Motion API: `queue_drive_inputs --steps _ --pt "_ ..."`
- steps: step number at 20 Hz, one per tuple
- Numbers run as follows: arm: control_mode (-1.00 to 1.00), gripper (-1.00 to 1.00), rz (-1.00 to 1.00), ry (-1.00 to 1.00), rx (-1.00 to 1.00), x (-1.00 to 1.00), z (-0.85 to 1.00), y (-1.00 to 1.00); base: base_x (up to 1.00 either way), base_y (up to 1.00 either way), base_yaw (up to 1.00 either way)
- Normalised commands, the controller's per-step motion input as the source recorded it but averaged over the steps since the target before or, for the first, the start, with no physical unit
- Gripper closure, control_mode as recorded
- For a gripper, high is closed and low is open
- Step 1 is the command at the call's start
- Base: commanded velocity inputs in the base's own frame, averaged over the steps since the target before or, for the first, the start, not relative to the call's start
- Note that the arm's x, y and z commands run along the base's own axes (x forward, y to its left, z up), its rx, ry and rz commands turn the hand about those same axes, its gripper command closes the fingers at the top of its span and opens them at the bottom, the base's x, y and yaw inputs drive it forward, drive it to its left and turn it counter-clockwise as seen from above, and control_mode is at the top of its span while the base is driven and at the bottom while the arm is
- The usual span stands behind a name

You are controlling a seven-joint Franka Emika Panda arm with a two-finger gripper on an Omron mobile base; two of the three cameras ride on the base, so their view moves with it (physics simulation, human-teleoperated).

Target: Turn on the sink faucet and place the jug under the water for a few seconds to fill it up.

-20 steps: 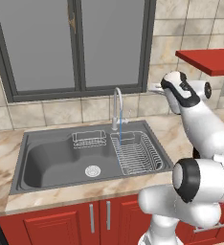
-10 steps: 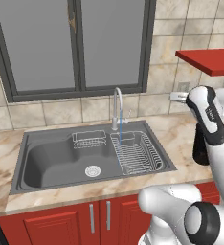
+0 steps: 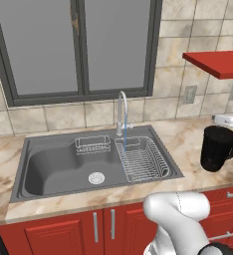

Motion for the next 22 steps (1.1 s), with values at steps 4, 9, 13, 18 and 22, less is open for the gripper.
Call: queue_drive_inputs --steps 4,9,13,18,22 --pt "-1.0 -1.0 0.0 -0.09 -0.05 -0.88 0.0 -1.0 0.0 0.0 0.0" --pt "-1.0 -1.0 0.0 -0.15 -0.05 -0.63 -0.05 -0.98 0.0 0.0 0.0" --pt "-1.0 -1.0 0.06 -0.16 -0.11 -0.02 -0.75 -0.53 0.0 0.0 0.0" --pt "-1.0 -1.0 0.08 -0.19 -0.12 0.08 -0.8 -0.43 0.0 0.0 0.0" --pt "-1.0 -1.0 0.1 -0.1 -0.07 0.24 -0.68 -0.42 0.0 0.0 0.0"
